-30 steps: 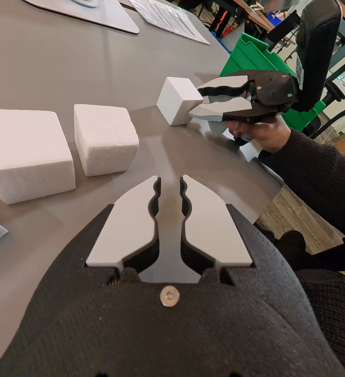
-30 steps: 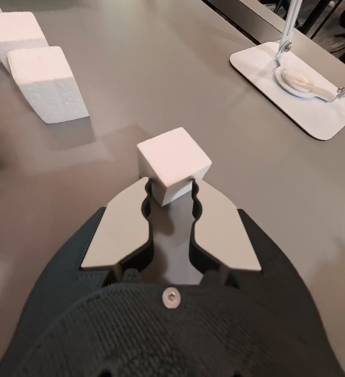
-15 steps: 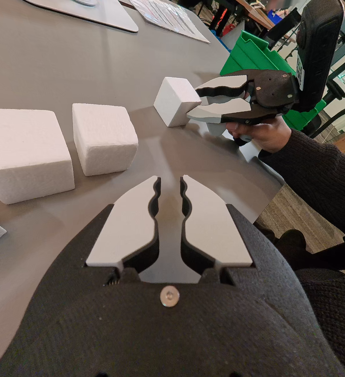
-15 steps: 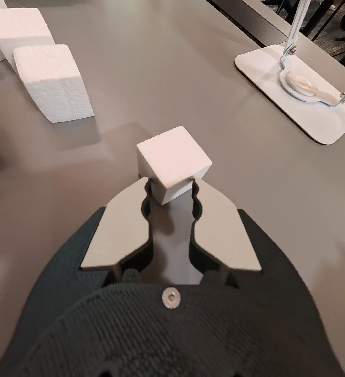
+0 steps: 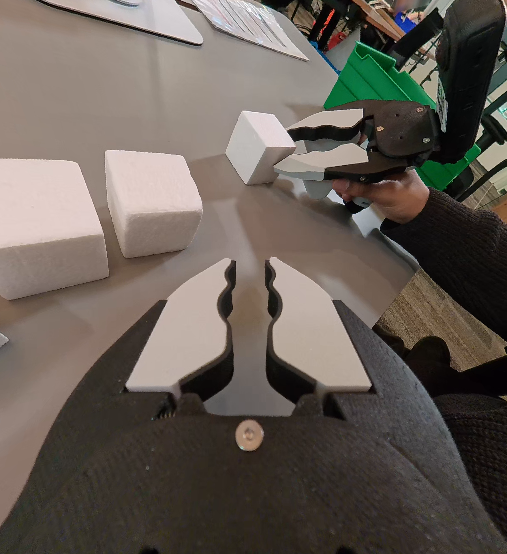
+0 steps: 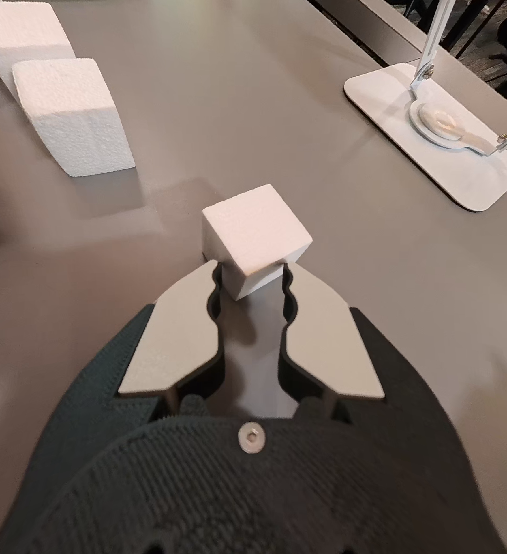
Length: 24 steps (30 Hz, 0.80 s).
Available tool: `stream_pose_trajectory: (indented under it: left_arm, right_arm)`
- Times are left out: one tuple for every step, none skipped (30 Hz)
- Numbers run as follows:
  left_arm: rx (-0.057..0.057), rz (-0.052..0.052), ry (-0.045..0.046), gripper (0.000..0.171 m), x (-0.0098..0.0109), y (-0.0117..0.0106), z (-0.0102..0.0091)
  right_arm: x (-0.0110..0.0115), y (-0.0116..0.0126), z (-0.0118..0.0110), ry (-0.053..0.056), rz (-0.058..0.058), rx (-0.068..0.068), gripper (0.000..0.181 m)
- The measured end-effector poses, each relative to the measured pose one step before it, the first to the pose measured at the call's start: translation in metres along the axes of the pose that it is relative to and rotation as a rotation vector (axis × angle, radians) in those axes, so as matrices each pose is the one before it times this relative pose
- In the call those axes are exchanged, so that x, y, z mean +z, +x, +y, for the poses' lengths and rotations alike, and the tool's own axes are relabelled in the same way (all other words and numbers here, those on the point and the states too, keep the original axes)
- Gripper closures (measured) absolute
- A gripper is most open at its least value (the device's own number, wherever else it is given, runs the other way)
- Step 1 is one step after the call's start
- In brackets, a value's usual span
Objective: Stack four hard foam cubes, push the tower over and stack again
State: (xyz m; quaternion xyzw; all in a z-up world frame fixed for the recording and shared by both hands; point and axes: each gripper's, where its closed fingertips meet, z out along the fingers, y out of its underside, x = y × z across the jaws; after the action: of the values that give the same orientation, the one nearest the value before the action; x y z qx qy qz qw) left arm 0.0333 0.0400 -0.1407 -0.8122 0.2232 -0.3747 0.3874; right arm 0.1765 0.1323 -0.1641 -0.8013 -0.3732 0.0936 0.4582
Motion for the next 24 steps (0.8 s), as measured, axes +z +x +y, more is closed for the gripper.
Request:
stream_pose_trajectory:
  left_arm:
    - [0.0004, -0.0003, -0.0014, 0.152, 0.00014, -0.00006, 0.00019]
    - [0.001, -0.0006, -0.00072, 0.152, 0.00014, 0.0001, 0.00013]
    - [0.0021, -0.0007, -0.00021, 0.152, 0.00005, 0.0, -0.00001]
    - [0.0025, -0.001, -0.00044, 0.152, 0.00002, 0.00012, 0.00013]
    - [0.002, -0.0008, -0.00077, 0.152, 0.00005, -0.00006, 0.00014]
    - [0.0008, -0.0003, -0.00079, 0.152, -0.00002, 0.00003, 0.00015]
    - [0.0006, -0.0004, -0.00057, 0.152, 0.00016, -0.00001, 0.00014]
    - [0.0025, -0.0016, -0.00109, 0.152, 0.00011, -0.00014, 0.00018]
    - [0.0047, -0.0032, -0.00174, 0.152, 0.00016, -0.00014, 0.00027]
    - [0.006, -0.0037, -0.0014, 0.152, 0.00009, -0.00018, 0.0002]
    - [0.0061, -0.0033, -0.0011, 0.152, 0.00019, -0.00008, 0.00015]
    - [0.0052, -0.0027, -0.00074, 0.152, 0.00001, 0.00001, 0.00018]
    - [0.0036, -0.0016, -0.00037, 0.152, 0.00013, 0.00013, 0.00001]
    - [0.0018, -0.0007, -0.00006, 0.152, 0.00001, 0.00008, 0.00002]
    - [0.0004, 0.0, -0.00023, 0.152, 0.0001, -0.00001, 0.0001]
    - [-0.0004, -0.0003, -0.0004, 0.152, 0.0001, -0.00001, -0.00002]
    - [-0.0006, -0.0003, 0.00011, 0.152, -0.00003, -0.0001, 0.00008]
    - [-0.0005, -0.0004, 0.00079, 0.152, -0.00002, -0.00011, -0.00023]
    - [-0.0003, -0.001, 0.00107, 0.152, -0.00017, -0.00012, -0.00014]
    - [-0.0002, -0.0014, 0.00076, 0.152, -0.00002, -0.00024, -0.00009]
    - [-0.0006, -0.0023, 0.00061, 0.152, -0.00011, -0.00041, -0.0002]
    - [-0.0015, -0.003, 0.0013, 0.152, -0.00026, -0.0005, -0.00021]
    - [-0.002, -0.0037, 0.00258, 0.152, -0.00027, -0.00075, -0.00041]
    - [-0.0018, -0.0034, 0.00316, 0.152, -0.0004, -0.00068, -0.0005]
  right_arm:
    - [0.00008, 0.00014, -0.00001, -0.0005, 0.001, -0.0001, 0.142]
    - [0.0, 0.00003, 0.0, 0.0, 0.0004, 0.0002, 0.142]
    - [-0.00006, 0.00017, 0.00003, 0.0006, 0.0004, 0.0004, 0.142]
    - [-0.00005, 0.00006, -0.00013, 0.0008, 0.0001, 0.0006, 0.142]
    - [-0.0001, 0.00007, -0.00007, 0.0007, -0.0003, 0.0007, 0.142]
    - [-0.00003, 0.00009, -0.00008, 0.0002, -0.0001, 0.0008, 0.142]
    - [0.00001, 0.00005, 0.00004, -0.0001, -0.0005, 0.0005, 0.142]
    - [0.00003, 0.00007, 0.00001, 0.0001, -0.0004, 0.0002, 0.142]
    - [0.00002, -0.00001, -0.00003, 0.0003, 0.0, 0.0002, 0.142]
    - [-0.00004, 0.00011, -0.00006, 0.0, -0.0001, 0.0005, 0.141]
    - [0.00003, 0.00002, 0.00001, 0.0001, -0.0006, 0.0005, 0.141]
    - [-0.00007, 0.00015, -0.00005, 0.0003, -0.0003, 0.0007, 0.14]
    - [-0.00001, 0.00006, 0.00006, -0.0003, -0.0004, 0.0004, 0.14]
    - [0.0, 0.00006, 0.00041, -0.0018, -0.0005, -0.0003, 0.14]
    - [-0.00009, 0.00014, 0.00031, -0.0014, 0.0004, -0.0006, 0.139]
    - [-0.00016, 0.00025, 0.00018, -0.0002, 0.0002, -0.0001, 0.139]
    - [-0.00017, 0.00016, 0.00019, -0.0003, -0.0003, 0.0002, 0.138]
    - [-0.00025, 0.00046, 0.00035, -0.001, 0.0003, 0.0001, 0.137]
    - [-0.00034, 0.00054, 0.0006, -0.0021, 0.0003, -0.0023, 0.136]
    - [-0.00081, 0.00143, 0.0009, -0.0052, 0.002, -0.0132, 0.134]
    - [-0.00189, 0.0042, 0.0012, -0.0083, 0.0155, -0.0226, 0.133]
    - [-0.0031, 0.00639, 0.00029, -0.0009, 0.0237, -0.0185, 0.132]
    - [-0.004, 0.00678, -0.00054, 0.0086, 0.0214, -0.0036, 0.132]
    - [-0.00456, 0.00596, -0.0014, 0.0159, 0.0113, 0.0135, 0.132]
